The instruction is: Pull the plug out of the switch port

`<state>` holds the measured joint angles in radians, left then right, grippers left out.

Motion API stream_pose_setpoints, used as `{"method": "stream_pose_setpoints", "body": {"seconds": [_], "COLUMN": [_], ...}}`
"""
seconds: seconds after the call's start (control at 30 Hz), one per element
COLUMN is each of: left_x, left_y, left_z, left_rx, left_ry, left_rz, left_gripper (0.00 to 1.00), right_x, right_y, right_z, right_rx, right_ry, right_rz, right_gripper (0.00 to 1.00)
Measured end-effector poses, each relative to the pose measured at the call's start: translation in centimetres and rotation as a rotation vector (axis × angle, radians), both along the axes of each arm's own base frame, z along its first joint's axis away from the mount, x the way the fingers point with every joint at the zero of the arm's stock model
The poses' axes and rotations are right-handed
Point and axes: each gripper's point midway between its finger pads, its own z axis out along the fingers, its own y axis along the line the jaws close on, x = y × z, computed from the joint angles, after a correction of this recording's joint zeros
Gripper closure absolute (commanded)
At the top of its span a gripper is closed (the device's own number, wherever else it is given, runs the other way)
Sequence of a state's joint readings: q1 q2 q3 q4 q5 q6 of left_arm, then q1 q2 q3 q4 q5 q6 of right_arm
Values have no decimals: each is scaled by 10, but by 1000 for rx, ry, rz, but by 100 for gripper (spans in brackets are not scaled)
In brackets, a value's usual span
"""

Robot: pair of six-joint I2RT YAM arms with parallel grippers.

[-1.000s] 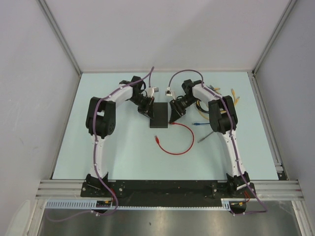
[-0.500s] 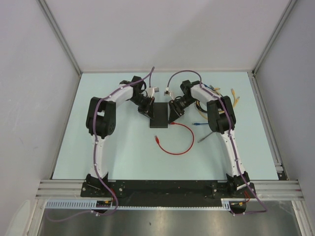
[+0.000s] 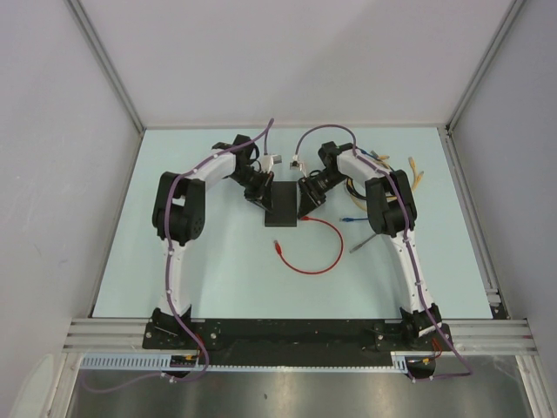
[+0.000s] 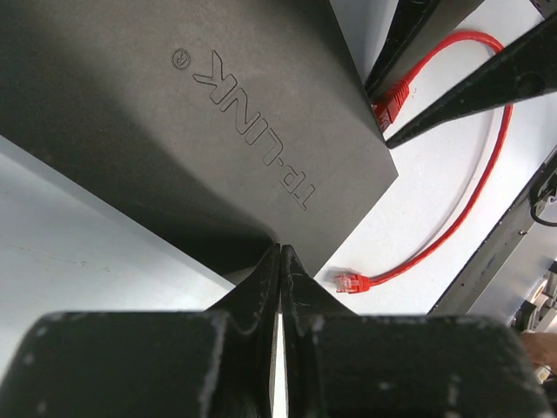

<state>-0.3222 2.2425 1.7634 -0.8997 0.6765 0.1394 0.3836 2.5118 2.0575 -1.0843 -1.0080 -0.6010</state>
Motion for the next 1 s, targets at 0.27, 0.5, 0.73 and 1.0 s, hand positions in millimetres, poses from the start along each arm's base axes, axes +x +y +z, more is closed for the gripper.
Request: {"method": "stream_pose_setpoints", "body": {"seconds": [0.27, 0.5, 0.73, 1.0], "left_x": [-1, -2, -1, -1], "left_y": [-1, -3, -4, -6], "left_z": [0, 0, 0, 0], "left_rx": [0, 0, 0, -2], "left_ry": [0, 0, 0, 2], "left_rz": [-4, -7, -9, -9], "left_gripper": [94, 94, 94, 94], "right_x": [2, 2, 0, 0], "right_y": [1, 1, 3, 2], "right_z": [-4, -4, -6, -6], "right_rx": [-32, -66, -125, -174], "right_ry": [1, 2, -2, -1], "right_rz": [-17, -21, -2, -23], "right_gripper": [78, 86, 96, 99]}}
